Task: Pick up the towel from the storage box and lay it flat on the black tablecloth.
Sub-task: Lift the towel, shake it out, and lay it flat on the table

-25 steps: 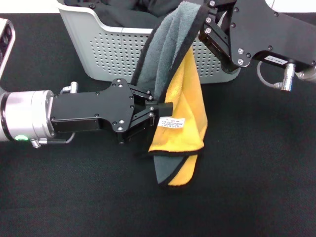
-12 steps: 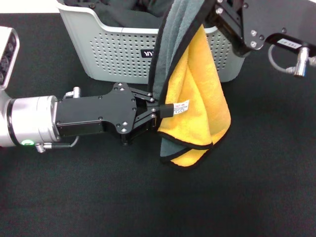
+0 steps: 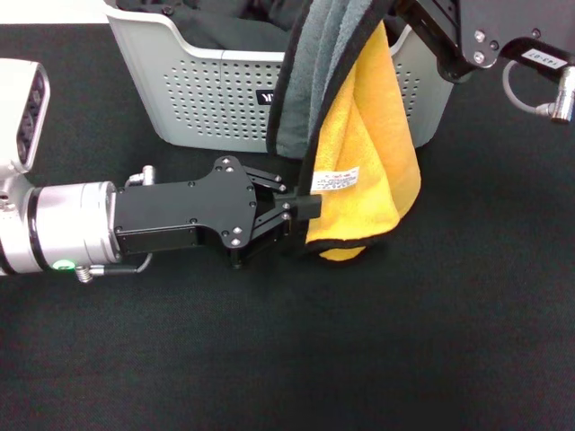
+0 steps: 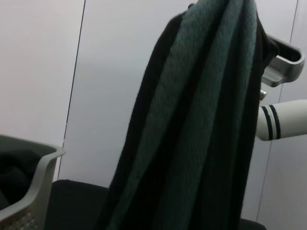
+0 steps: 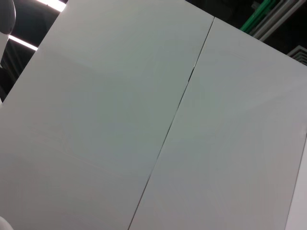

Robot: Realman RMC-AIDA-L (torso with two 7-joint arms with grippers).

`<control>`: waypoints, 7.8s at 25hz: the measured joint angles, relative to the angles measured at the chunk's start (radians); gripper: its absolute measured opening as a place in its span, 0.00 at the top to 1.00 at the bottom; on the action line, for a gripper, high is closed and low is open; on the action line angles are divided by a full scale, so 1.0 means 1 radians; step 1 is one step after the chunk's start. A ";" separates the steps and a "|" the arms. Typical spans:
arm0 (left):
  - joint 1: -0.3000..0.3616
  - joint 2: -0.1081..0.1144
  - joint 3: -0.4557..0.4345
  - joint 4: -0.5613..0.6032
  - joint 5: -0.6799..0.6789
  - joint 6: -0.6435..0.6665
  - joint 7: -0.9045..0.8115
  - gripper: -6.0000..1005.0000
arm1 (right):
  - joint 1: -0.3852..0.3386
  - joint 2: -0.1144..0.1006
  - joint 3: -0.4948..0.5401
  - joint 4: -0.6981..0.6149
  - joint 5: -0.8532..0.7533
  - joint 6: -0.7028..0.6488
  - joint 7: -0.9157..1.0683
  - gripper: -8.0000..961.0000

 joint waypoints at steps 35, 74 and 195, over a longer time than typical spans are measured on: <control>-0.015 -0.006 -0.002 -0.178 -0.044 -0.058 0.100 0.84 | -0.011 0.017 0.062 -0.059 -0.007 -0.009 0.023 0.98; -0.030 0.011 0.003 -0.226 -0.096 0.035 0.072 0.98 | -0.095 0.022 0.089 -0.077 -0.010 0.001 0.021 0.98; -0.072 0.182 -0.015 0.031 0.265 -0.419 -0.529 0.85 | -0.052 0.027 -0.119 0.260 -0.202 0.728 0.240 0.98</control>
